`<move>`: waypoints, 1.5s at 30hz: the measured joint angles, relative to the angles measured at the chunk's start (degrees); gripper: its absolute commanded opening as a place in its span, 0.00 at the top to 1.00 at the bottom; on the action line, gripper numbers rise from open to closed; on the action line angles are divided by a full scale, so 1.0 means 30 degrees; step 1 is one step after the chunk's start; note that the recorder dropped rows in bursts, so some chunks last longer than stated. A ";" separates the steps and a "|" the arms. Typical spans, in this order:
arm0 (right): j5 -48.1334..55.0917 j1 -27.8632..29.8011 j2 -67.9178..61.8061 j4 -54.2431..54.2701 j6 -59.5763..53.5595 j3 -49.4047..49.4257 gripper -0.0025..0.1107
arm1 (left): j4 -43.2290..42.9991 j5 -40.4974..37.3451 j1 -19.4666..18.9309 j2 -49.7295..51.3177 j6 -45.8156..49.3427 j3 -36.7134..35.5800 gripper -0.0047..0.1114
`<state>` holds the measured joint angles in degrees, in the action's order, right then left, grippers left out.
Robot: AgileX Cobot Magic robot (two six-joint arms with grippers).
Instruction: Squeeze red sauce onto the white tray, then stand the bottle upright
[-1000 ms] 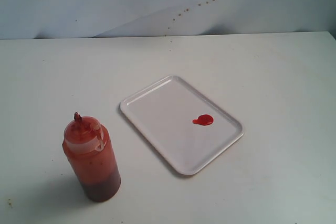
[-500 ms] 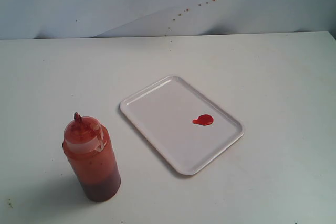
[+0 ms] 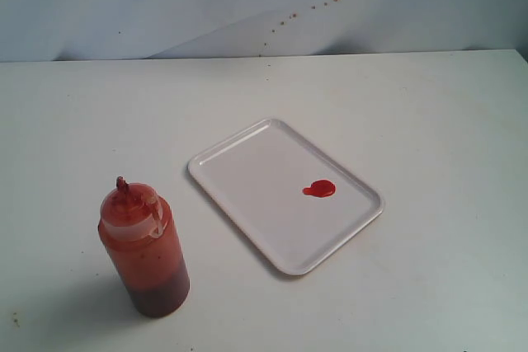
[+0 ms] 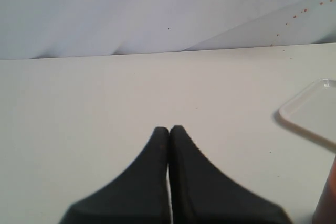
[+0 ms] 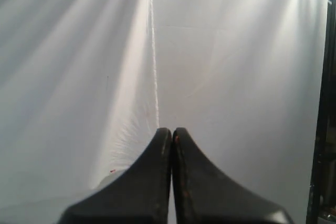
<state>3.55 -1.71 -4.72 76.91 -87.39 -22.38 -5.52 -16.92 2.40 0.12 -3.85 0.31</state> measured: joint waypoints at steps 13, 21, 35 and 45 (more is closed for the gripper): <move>0.0270 0.0000 0.0000 -2.6114 2.6143 0.0872 0.98 | 0.0000 0.0000 0.0000 0.0000 0.0000 0.0000 0.96; 0.0424 0.0000 0.0984 -2.6240 2.7075 0.3498 0.98 | 0.0000 0.0000 0.0000 0.0000 0.0000 0.0000 0.96; 0.0406 0.1347 0.1518 -2.6150 2.7195 0.7370 0.98 | 0.0000 0.0000 0.0000 0.0000 0.0000 0.0000 0.96; 0.2186 0.1347 0.1518 -2.6343 2.7464 0.7370 0.98 | 0.0000 0.0000 0.0000 0.0000 0.0000 0.0000 0.96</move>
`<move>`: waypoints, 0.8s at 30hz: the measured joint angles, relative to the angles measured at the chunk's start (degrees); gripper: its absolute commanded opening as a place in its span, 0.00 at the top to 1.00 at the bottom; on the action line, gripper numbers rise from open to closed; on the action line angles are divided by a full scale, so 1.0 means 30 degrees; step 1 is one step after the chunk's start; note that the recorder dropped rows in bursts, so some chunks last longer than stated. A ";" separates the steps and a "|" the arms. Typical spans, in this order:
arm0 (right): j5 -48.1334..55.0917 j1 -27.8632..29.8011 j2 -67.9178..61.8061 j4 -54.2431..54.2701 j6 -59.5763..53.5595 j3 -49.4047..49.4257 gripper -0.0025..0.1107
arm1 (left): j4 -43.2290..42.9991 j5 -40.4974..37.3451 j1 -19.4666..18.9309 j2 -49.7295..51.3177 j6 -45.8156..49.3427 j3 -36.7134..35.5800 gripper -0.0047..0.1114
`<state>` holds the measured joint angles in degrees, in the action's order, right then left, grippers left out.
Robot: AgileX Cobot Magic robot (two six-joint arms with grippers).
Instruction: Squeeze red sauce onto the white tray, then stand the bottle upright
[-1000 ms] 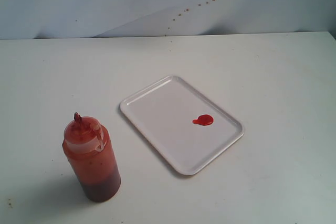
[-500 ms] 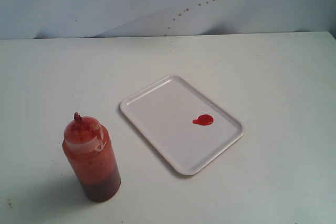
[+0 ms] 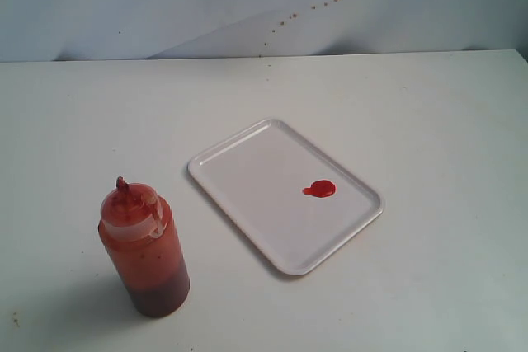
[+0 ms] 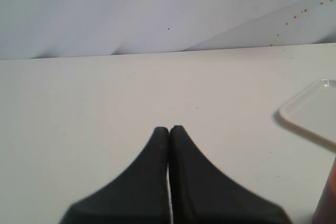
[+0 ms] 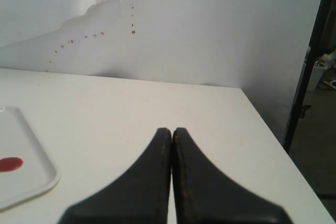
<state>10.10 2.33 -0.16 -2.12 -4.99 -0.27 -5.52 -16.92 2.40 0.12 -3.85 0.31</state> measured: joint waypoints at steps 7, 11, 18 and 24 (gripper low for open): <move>0.1564 0.0000 0.0000 0.0000 0.0223 0.0013 0.98 | 0.0000 0.0000 0.0000 0.0000 0.0000 0.0000 0.96; 0.1680 -0.0134 0.0000 0.0000 0.0775 0.0013 0.98 | 0.0000 0.0000 0.0000 0.0000 0.0000 0.0000 0.96; 0.2324 -0.1539 0.0000 0.0000 0.1297 0.0013 0.98 | 0.0000 0.0000 0.0000 0.0000 0.0000 0.0000 0.96; 0.2785 -0.2095 0.0000 0.0000 0.1664 0.0013 0.98 | 0.0000 0.0000 0.0000 0.0000 -0.0037 0.0000 0.96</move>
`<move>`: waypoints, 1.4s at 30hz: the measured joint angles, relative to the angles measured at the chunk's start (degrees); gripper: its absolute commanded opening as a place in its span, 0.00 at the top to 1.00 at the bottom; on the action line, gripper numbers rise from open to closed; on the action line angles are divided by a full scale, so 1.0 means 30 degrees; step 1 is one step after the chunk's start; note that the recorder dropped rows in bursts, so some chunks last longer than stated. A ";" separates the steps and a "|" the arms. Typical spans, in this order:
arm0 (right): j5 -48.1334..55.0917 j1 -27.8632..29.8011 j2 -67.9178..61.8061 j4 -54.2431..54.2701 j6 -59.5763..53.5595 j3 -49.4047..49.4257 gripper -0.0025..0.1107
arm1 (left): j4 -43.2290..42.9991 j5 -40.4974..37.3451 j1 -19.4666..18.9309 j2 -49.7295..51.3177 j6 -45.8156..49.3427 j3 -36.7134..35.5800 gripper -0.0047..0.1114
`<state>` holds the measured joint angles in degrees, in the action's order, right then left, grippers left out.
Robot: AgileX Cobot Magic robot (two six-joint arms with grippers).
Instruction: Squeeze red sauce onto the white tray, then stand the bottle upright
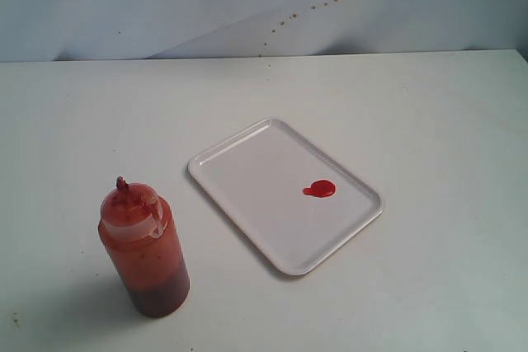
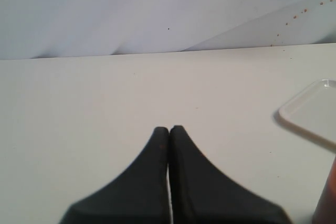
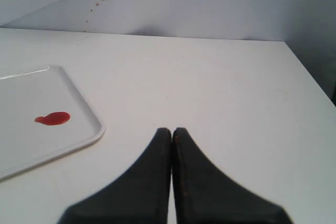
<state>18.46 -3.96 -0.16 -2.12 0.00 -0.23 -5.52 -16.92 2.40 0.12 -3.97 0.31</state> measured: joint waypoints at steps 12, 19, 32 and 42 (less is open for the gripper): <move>0.0382 0.0000 0.0000 -0.0389 0.0000 0.0000 0.98 | 0.0000 0.0000 0.0000 0.0000 0.0043 0.0000 0.96; 0.0382 0.0640 0.0000 -0.0741 0.0000 0.0000 0.98 | 0.0000 0.0000 0.0000 0.0000 0.0043 0.0000 0.96; 0.0382 0.1368 0.0000 -0.0825 0.0000 0.0000 0.98 | 0.0000 0.0000 0.0000 0.0000 0.0043 0.0000 0.96; 0.0382 0.1368 0.0000 -0.0825 0.0000 0.0000 0.98 | 0.0000 0.0000 0.0000 0.0000 0.0043 0.0000 0.96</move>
